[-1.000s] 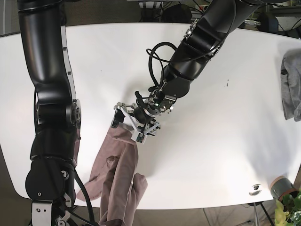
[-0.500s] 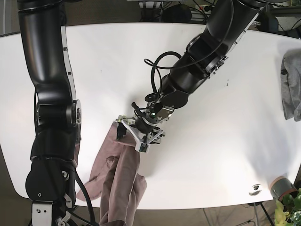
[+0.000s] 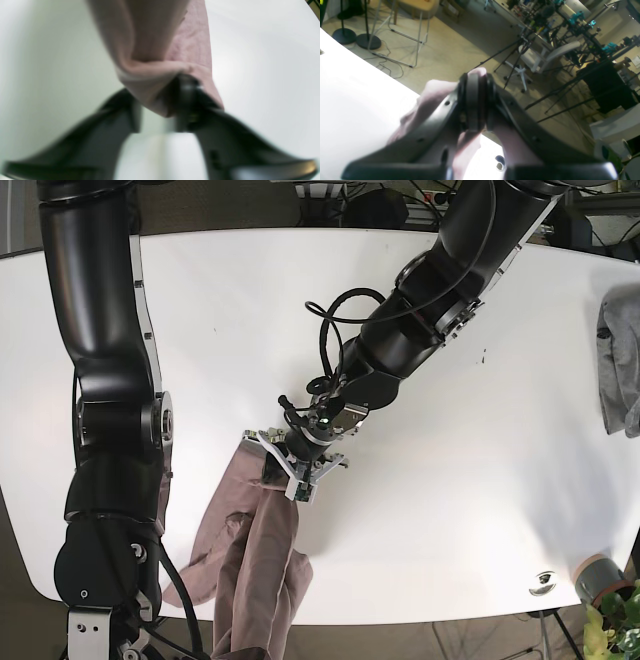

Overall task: Fold the T-shirt properly
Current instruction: 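Grasp the hanging shirt with the left gripper below the right gripper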

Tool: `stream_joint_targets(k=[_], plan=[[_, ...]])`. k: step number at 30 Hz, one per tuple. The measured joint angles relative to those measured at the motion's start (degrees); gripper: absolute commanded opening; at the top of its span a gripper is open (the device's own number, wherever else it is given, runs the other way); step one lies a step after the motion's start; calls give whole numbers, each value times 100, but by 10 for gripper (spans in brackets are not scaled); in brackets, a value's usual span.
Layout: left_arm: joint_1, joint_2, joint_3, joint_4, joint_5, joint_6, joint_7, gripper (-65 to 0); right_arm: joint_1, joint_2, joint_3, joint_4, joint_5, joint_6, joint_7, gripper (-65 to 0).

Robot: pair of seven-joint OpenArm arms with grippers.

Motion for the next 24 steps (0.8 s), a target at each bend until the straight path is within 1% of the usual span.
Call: stream_joint_targets(k=[3, 4, 11, 13, 15, 18, 20, 23, 24], plan=[[0, 0, 0, 0, 2, -33, 0, -644, 0, 0, 0, 0, 0, 0, 0, -629], [0, 0, -2, 0, 2, -31, 0, -650, 0, 0, 0, 0, -2, 0, 0, -629], [0, 0, -52, -2, -2, -28, 0, -650, 74, 15, 0, 0, 0, 4, -4, -629], [13, 2, -181, 22, 0, -26, 11, -650, 118, 11, 105, 0, -15, 2, 7, -629], [42, -35, -483, 214, -7, 85, 70, -650, 146, 4, 308, 4, -22, 0, 26, -629], [48, -339, -750, 713, 0, 37, 269, -650, 146, 140, 382, 4, -31, -20, 37, -629], [15, -688, -885, 1097, -9, 28, 444, -650, 142, 258, 404, -4, -39, -24, 11, -629], [17, -1182, -1141, 1547, -22, 66, 608, -650, 111, 326, 452, -7, -111, -66, 4, -629], [24, -1351, -1268, 1751, -7, 120, 767, -650, 105, 350, 446, -2, -122, -57, 2, -629]])
